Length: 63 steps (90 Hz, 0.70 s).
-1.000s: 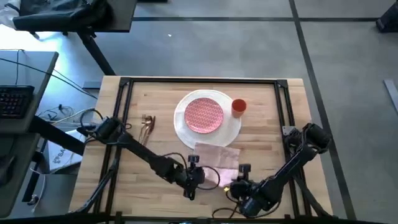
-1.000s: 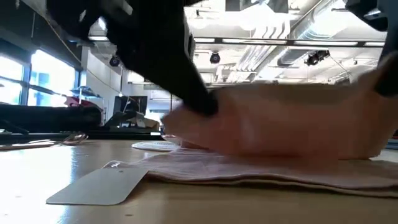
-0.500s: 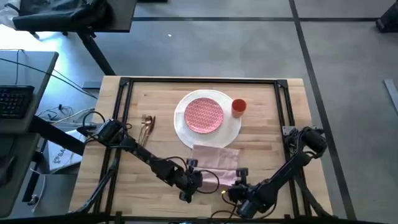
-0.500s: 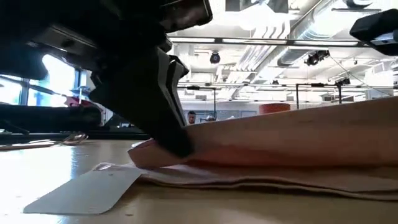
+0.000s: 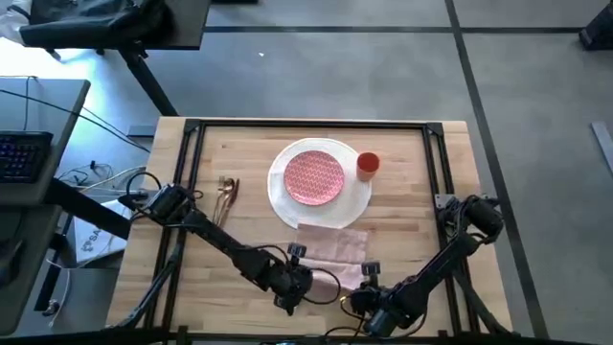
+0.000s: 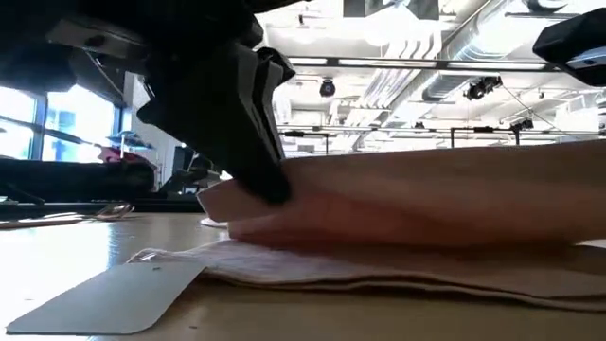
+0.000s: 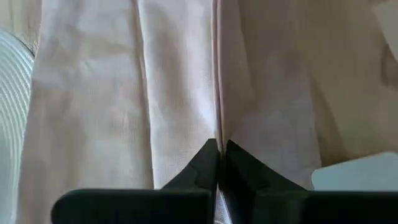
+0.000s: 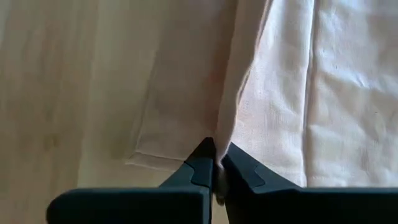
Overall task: Set table place
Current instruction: Fold the napkin
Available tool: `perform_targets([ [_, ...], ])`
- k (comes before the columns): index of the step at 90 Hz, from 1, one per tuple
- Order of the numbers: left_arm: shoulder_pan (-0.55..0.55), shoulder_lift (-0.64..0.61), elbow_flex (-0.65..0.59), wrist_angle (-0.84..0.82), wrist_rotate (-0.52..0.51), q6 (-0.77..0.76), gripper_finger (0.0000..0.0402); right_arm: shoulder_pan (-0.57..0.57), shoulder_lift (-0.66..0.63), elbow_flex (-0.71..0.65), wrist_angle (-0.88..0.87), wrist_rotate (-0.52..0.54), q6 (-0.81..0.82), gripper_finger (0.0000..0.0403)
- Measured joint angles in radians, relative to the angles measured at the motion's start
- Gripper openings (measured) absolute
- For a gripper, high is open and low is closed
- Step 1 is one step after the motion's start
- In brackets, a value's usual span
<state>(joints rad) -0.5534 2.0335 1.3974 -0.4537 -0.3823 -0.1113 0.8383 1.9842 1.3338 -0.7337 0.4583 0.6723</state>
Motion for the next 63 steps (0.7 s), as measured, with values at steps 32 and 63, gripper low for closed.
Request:
perform_targets([
  [32, -0.025, 0.0, -0.009, -0.001, 0.036, 0.047, 0.0, 0.0, 0.0, 0.0, 0.068, -0.017, -0.029, 0.0],
  [63, -0.031, 0.0, -0.009, -0.025, 0.064, 0.071, 0.0001, 0.0, 0.0, 0.0, 0.162, -0.055, -0.079, 0.0004],
])
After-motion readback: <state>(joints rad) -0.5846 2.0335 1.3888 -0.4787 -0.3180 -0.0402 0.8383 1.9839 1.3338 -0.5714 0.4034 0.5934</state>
